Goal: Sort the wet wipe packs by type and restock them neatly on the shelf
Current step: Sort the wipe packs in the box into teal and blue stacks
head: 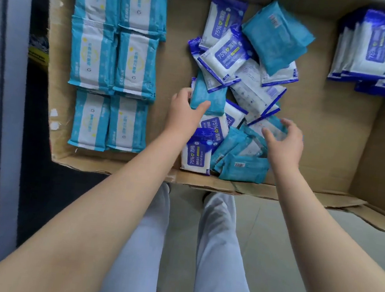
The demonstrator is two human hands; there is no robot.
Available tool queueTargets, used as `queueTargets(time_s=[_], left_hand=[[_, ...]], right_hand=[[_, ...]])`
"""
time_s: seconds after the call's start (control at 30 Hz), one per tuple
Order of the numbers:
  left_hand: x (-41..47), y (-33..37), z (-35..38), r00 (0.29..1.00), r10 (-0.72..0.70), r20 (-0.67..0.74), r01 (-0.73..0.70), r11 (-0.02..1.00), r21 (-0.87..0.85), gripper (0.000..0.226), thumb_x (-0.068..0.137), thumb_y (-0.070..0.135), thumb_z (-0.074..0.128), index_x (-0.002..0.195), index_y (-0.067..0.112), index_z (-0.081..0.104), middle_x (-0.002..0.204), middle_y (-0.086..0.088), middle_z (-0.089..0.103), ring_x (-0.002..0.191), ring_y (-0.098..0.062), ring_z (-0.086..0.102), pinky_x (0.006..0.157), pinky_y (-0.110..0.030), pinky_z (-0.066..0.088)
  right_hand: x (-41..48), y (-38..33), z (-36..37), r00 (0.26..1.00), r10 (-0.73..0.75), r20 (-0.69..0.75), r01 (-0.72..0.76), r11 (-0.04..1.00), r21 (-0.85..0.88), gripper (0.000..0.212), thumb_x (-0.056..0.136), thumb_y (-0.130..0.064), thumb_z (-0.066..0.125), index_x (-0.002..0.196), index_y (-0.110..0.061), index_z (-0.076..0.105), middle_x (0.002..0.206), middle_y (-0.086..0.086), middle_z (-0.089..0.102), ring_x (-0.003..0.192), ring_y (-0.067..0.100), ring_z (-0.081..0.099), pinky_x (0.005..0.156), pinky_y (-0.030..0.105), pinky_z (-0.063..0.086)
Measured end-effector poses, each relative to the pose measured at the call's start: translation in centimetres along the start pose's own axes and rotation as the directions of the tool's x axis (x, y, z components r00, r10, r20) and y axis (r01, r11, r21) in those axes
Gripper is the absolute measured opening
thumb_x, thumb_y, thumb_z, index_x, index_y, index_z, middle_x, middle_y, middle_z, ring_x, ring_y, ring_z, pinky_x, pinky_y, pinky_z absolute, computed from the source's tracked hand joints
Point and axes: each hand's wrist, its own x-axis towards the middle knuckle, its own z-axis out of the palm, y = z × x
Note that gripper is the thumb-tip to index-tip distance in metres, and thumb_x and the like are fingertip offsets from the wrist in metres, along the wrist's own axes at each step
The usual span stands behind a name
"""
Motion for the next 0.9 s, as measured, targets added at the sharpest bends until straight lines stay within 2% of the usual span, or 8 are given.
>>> queueTargets(time_s=[0.13,0.27,0.4,0.5,0.6,0.67,0.77,0.9], left_hand=[[1.7,0.6,2.0,0.992,-0.081,-0.096,0.080,0.997,-0.009,0.048,0.086,0.033,0.073,0.124,0.012,0.052,0.127,-0.006,0.046,0.110,-0.021,0.055,0.098,-0.035,0.046],[2.0,0.5,2.3,0.981,-0.163,-0.110,0.149,0.981,-0.124,0.042,0.081,0.028,0.077,0.112,0.018,0.050,0.120,-0.006,0.059,0.104,-0.021,0.062,0.094,-0.041,0.053],[0.4,1.6,2.0,0.961,-0.277,-0.024,0.257,0.916,-0.307,0.020,0.093,0.023,0.064,0.112,0.017,0.060,0.109,-0.003,0.068,0.094,-0.020,0.069,0.069,-0.031,0.058],[-1.2,1.6,1.2,0.956,-0.293,-0.011,0.267,0.885,-0.382,0.026,0.100,0.023,0.054,0.123,0.013,0.059,0.107,-0.001,0.068,0.082,-0.009,0.066,0.054,-0.020,0.050],[-3.0,1.1,-0.3,0.962,-0.268,-0.047,0.229,0.891,-0.391,0.029,0.103,0.023,0.048,0.128,0.011,0.055,0.104,0.005,0.062,0.076,0.001,0.058,0.045,-0.007,0.043],[-4.4,0.6,-1.8,0.966,-0.255,-0.042,0.215,0.883,-0.418,0.028,0.104,0.025,0.047,0.128,0.012,0.054,0.113,0.003,0.062,0.084,0.001,0.058,0.055,-0.008,0.046],[-6.1,-1.0,-4.5,0.965,-0.260,0.015,0.232,0.830,-0.507,0.015,0.103,0.024,0.047,0.113,0.022,0.058,0.119,0.001,0.066,0.103,-0.008,0.063,0.086,-0.029,0.053],[-7.5,-4.0,-8.9,0.969,-0.245,0.028,0.223,0.823,-0.523,0.012,0.100,0.018,0.053,0.107,0.024,0.061,0.113,-0.001,0.069,0.106,-0.017,0.067,0.096,-0.043,0.053]], right_hand=[[2.2,2.0,-1.3,0.996,-0.014,0.084,0.029,0.984,-0.175,0.059,0.088,-0.033,0.072,0.140,-0.018,0.050,0.141,0.006,0.050,0.132,0.027,0.043,0.110,0.040,0.034],[3.1,2.5,-1.8,0.990,-0.048,0.131,0.080,0.965,-0.251,0.038,0.088,-0.031,0.069,0.123,-0.017,0.064,0.124,0.011,0.056,0.115,0.027,0.050,0.093,0.036,0.041],[3.0,2.6,-3.2,0.985,-0.009,0.172,0.027,0.994,-0.103,0.028,0.090,-0.028,0.068,0.115,-0.014,0.068,0.117,0.009,0.060,0.105,0.023,0.057,0.084,0.028,0.042],[1.3,2.8,-4.6,0.998,0.047,0.051,-0.053,0.990,0.134,0.019,0.090,-0.023,0.068,0.106,-0.015,0.066,0.109,0.005,0.069,0.095,0.019,0.063,0.083,0.032,0.050],[-0.9,2.7,-5.6,0.990,0.140,0.031,-0.141,0.906,0.399,0.018,0.088,-0.019,0.070,0.105,-0.018,0.062,0.099,0.000,0.068,0.090,0.017,0.066,0.085,0.037,0.056],[-2.5,1.9,-5.7,0.985,0.148,0.088,-0.172,0.830,0.531,0.020,0.091,-0.014,0.069,0.109,-0.012,0.060,0.091,-0.004,0.067,0.078,0.007,0.065,0.077,0.028,0.055],[-5.1,-0.1,-4.7,0.967,0.141,0.214,-0.249,0.710,0.659,0.024,0.093,-0.007,0.066,0.114,-0.005,0.055,0.091,-0.002,0.071,0.070,0.003,0.069,0.065,0.020,0.055],[-7.6,-3.5,-1.4,0.920,0.085,0.382,-0.337,0.669,0.662,0.026,0.090,-0.005,0.068,0.109,-0.013,0.053,0.094,0.001,0.075,0.084,0.018,0.073,0.076,0.034,0.061]])
